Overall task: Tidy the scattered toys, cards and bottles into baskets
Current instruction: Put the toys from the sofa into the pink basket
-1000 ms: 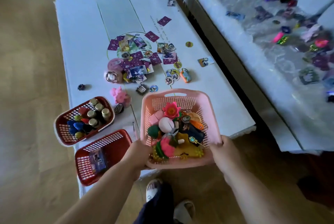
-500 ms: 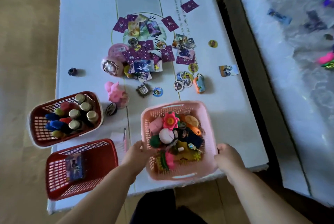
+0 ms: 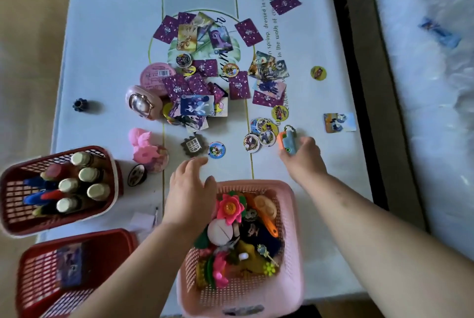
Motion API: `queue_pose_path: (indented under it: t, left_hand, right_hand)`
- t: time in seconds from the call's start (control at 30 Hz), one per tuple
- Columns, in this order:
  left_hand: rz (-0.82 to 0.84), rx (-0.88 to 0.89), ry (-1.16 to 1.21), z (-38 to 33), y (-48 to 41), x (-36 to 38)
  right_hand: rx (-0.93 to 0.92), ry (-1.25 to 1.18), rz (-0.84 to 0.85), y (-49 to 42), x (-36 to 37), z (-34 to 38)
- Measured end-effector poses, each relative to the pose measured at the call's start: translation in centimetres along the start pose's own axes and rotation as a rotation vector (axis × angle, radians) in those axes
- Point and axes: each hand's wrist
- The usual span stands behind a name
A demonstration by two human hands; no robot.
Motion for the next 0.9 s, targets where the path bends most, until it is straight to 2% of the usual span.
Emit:
queue_pose_path:
  t: [0.2,0.37,0.47,0.7,0.9]
  left_hand:
    - [-0.082,-0.023,0.071,-1.7,-1.7,2.5]
    - [-0.116,-0.091,0.097,-2.3,-1.7,3.7]
    - [-0.137,-0.110,0.104,-2.9,-1.7,4.0]
    - [-0.128,-0.111,0.116,-3.6,-3.3,4.4]
    - [-0.093,-0.095,0.097,-3.0,-6.0,3.3]
  right_hand:
    - [-0.158,0.306,0.226,-4.5,2.4,-2.6]
    - [-0.098,0.120,0.252,-4.7,0.9,-4.9]
    - [-0.105,0.121,0.207,-5.8,0.0,-5.4]
    - [-0.273,0.231,0.149,-8.6,0.9,-3.9]
    - [-0.376,-0.022,0.138,-5.9,0.9,-0.2]
Point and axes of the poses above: each hand's wrist, its own y-axis away from the middle knuckle, its own x-axis out of the palm, z = x × y, and after that the axes turned 14 degrees about -x, right-handed
